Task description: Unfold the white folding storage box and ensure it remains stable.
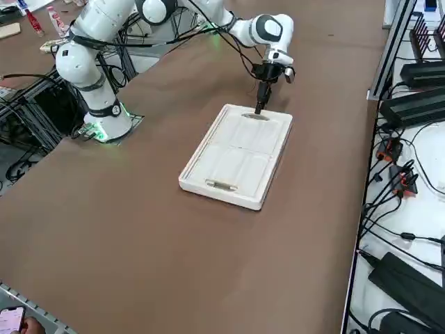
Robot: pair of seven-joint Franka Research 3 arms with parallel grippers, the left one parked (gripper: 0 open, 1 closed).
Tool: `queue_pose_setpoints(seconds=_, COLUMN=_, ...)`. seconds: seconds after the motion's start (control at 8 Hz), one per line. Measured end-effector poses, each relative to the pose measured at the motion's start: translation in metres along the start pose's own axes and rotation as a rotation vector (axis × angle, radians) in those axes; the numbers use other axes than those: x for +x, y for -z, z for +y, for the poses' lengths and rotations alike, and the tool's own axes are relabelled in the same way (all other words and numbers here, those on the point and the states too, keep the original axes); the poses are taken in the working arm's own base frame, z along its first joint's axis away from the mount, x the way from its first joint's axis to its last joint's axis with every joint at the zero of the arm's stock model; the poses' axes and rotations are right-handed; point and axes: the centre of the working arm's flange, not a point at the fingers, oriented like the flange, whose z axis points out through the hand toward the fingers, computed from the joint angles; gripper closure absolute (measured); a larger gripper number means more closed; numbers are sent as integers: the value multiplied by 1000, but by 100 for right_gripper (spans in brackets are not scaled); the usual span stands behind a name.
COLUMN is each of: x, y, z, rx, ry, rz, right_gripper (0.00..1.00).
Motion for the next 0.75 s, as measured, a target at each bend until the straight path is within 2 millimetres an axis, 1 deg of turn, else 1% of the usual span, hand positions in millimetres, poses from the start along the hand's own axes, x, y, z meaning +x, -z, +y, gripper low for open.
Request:
queue_pose_setpoints(seconds=0.25, x=1, y=6, z=4, rx=-11, ry=-8, rz=-5, right_gripper=71)
queue_pose_setpoints(seconds=0.5, x=1, y=17, z=12, rx=-41, ry=-21, rz=0, right_gripper=71)
queue_pose_setpoints(seconds=0.75, x=-2, y=28, z=14, rx=-93, ry=-31, rz=26, right_gripper=71)
